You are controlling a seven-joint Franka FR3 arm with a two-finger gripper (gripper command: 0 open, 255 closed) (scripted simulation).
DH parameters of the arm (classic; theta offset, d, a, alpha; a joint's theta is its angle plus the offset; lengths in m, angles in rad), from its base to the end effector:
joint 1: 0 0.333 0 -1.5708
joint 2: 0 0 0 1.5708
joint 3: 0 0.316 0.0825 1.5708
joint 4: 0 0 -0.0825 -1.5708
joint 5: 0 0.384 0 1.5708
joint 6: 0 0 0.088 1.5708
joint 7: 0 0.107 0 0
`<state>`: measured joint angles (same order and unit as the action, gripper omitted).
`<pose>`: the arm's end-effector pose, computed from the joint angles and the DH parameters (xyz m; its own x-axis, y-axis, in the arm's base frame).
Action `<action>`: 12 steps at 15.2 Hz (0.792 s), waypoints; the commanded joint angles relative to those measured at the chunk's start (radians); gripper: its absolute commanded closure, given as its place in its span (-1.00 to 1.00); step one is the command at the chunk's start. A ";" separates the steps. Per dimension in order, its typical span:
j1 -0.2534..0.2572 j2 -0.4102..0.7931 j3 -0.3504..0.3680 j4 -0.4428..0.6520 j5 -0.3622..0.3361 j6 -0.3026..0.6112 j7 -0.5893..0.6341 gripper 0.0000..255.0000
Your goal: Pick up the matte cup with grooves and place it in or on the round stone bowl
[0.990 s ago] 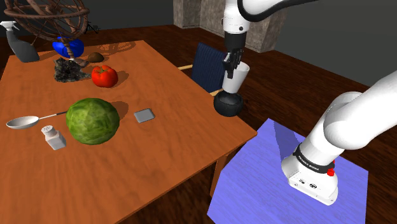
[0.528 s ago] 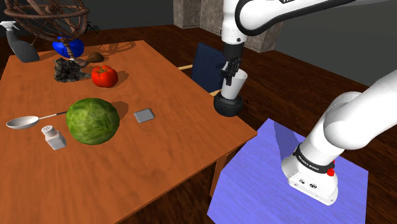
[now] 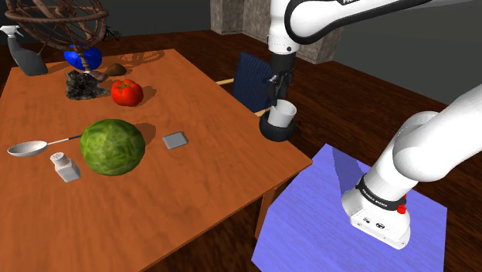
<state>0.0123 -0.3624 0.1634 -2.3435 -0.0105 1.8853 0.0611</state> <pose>0.4212 0.0771 0.4632 0.9903 0.1008 -0.0958 0.1080 -0.9914 0.0732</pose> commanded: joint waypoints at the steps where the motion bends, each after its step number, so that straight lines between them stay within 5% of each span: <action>1: 0.000 0.000 0.000 0.000 0.000 0.000 0.000 -1.00; 4: 0.000 0.000 0.000 0.000 0.000 0.000 0.000 -1.00; 8: 0.001 -0.006 0.000 0.122 0.001 -0.128 -0.001 -1.00; 12: 0.001 -0.006 0.000 0.122 0.001 -0.128 -0.001 -1.00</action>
<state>0.0133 -0.3695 0.1638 -2.2236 -0.0088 1.7588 0.0604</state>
